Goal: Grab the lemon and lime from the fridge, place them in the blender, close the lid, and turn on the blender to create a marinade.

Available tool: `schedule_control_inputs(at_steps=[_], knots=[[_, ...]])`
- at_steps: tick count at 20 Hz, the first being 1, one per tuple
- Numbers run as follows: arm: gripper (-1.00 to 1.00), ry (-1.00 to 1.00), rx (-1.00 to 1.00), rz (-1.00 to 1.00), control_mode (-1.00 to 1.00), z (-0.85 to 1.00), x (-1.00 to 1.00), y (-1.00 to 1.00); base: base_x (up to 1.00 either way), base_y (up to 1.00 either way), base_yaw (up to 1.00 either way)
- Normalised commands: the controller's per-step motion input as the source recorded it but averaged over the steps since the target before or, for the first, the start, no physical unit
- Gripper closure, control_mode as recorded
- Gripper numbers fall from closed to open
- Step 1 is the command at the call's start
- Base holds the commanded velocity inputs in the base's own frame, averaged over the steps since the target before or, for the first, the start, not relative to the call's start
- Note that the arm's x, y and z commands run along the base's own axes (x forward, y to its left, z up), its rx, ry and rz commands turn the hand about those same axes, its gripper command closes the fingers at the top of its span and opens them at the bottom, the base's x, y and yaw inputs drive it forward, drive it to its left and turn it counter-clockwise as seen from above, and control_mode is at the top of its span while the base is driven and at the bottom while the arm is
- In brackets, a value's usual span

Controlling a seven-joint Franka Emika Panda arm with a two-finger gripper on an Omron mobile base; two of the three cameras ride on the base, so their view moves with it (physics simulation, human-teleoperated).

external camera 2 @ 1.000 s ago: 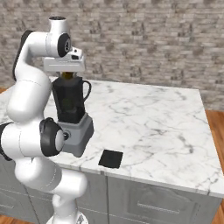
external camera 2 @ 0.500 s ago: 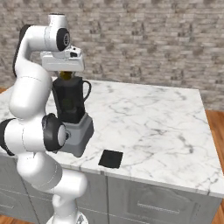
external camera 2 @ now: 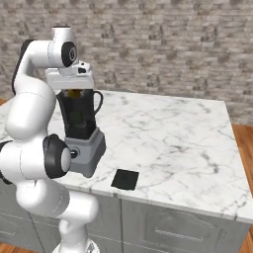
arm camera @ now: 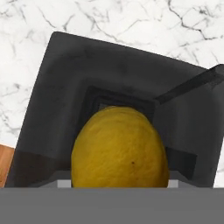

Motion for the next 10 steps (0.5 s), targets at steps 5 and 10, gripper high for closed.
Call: schedule_control_inputs(at_steps=[5, 10], knots=[[-1.00, 0.00, -0.03, 0.00, -1.00, -0.14, 0.23, 0.00, 0.00, 0.00, 0.00], [-1.00, 0.00, 0.00, 0.00, -1.00, 0.23, 0.00, 0.00, 0.00, 0.00, 0.00]])
